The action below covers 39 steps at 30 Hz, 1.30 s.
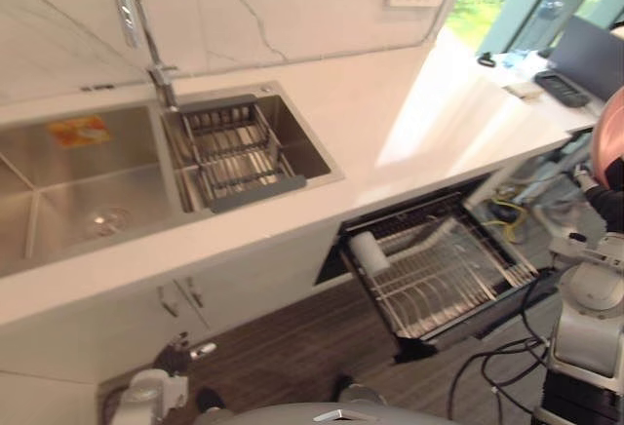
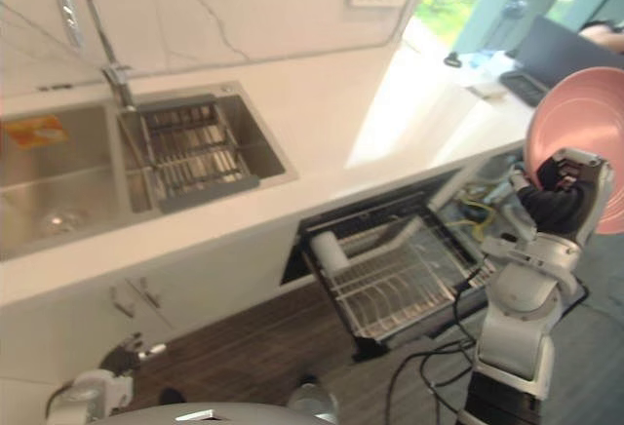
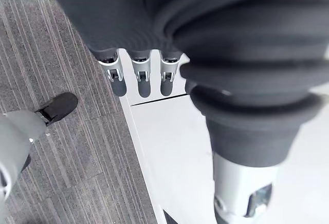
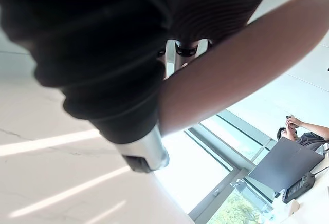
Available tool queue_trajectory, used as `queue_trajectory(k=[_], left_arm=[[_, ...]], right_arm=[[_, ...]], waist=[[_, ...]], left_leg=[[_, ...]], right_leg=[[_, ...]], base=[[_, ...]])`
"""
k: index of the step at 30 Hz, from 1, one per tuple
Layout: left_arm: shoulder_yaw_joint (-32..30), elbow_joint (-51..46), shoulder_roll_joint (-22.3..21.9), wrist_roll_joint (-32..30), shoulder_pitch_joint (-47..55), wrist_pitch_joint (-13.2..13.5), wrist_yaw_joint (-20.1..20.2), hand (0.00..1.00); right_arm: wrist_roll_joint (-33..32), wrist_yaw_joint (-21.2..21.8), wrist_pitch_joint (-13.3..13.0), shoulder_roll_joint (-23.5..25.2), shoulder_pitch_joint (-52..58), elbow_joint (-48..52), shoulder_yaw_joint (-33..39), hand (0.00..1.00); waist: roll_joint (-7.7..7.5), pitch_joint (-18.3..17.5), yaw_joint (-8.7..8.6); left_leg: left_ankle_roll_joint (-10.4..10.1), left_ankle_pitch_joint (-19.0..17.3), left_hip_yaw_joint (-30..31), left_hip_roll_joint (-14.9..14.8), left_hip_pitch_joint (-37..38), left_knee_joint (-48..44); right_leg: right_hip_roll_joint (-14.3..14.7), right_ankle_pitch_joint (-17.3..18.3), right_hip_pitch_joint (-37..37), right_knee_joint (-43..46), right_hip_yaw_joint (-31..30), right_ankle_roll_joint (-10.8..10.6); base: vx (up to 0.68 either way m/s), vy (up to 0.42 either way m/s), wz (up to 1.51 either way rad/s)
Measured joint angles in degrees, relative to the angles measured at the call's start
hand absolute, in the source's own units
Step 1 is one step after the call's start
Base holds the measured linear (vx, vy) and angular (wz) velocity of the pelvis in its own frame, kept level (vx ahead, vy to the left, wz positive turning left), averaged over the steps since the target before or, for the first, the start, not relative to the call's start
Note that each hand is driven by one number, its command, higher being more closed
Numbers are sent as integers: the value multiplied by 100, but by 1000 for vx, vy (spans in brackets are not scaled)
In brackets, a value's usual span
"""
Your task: Walk over to the sink, pick up the cup, carry it to the dishwasher, place the cup inside the dishwasher, then close the dishwasher door
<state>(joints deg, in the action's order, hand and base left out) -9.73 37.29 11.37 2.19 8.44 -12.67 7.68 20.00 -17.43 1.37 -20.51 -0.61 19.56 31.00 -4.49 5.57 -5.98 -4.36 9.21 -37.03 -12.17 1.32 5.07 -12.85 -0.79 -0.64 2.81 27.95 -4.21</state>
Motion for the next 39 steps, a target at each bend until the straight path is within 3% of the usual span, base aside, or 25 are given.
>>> queue_trajectory(k=[3, 7, 8, 11, 14, 18, 25, 33, 36, 39], left_arm=[[-84, 83, -73, 1, -65, -200, 8, 0], [-92, 237, -357, 10, 34, -151, 20, 0], [-116, 312, -436, 193, 90, -83, -2, 0], [-137, 667, -475, 687, 406, 221, -160, 0], [-137, 830, -487, 740, 578, 549, -193, 0], [-126, 839, -479, 790, 357, 695, -209, 0], [117, 708, -409, 1139, -528, 592, -229, 0], [264, 596, -330, 1347, -1047, 497, -393, 0], [309, 604, -312, 1349, -1268, 475, -490, 0], [310, 608, -279, 1349, -1491, 442, -546, 0]], right_arm=[[0, 193, 5, -14, 0, 11, -80, 100], [-62, 468, 4, -325, -3, -5, -81, 100], [-60, 495, 1, -393, -5, -38, -93, 100], [-60, 530, -19, -440, -119, -505, -343, 100], [-60, 556, -20, -480, -299, -899, -448, 100], [-62, 545, -37, -483, -495, -1176, -617, 100], [-42, 430, -49, -484, -987, -1414, -825, 100], [-49, 431, -43, -540, -1925, -2375, -1413, 100], [-58, 427, -69, -846, -2280, -2962, -1717, 100], [-234, 390, -146, -991, -2754, -3524, -1858, 100]], waist=[[31, 54, -9], [434, 200, -26], [605, 237, -19], [794, 286, 222], [951, 325, 245], [959, 510, 218], [915, 1198, 114], [895, 1688, 291], [891, 1941, 375], [881, 2079, 447]], left_leg=[[-167, 110, 54, -146, 89, 0], [-264, 163, 451, -281, -84, -35], [-306, 107, 791, -217, -171, -34], [-395, -280, 1853, 98, -88, -38], [-337, -298, 1899, 138, 26, -39], [-349, -462, 1796, 178, 189, -38], [-255, -420, 1817, 345, -257, -39], [-225, -407, 1885, 372, -612, -41], [-206, -413, 1971, 390, -703, -81], [-153, -652, 2096, 372, -1165, -712]], right_leg=[[171, -293, 157, -226, 37, -100], [362, -308, 24, -209, 1, -90], [403, -309, -86, -230, -140, -89], [479, -489, -246, -292, -695, -25], [580, -676, -241, -480, -925, -32], [621, -780, -166, -750, -1142, -57], [474, -958, -656, -742, -1185, -102], [451, -987, -960, -740, -1149, -112], [424, -988, -976, -739, -1120, -114], [353, -992, -1148, -674, -1094, -119]], base=[[12, -119, -5], [27, -77, -3], [17, -16, -27], [95, 15, -80], [127, 23, -59], [53, 11, -35], [-16, 22, -3], [9, 5, 4], [15, 16, 13], [-3, 5, 9]])
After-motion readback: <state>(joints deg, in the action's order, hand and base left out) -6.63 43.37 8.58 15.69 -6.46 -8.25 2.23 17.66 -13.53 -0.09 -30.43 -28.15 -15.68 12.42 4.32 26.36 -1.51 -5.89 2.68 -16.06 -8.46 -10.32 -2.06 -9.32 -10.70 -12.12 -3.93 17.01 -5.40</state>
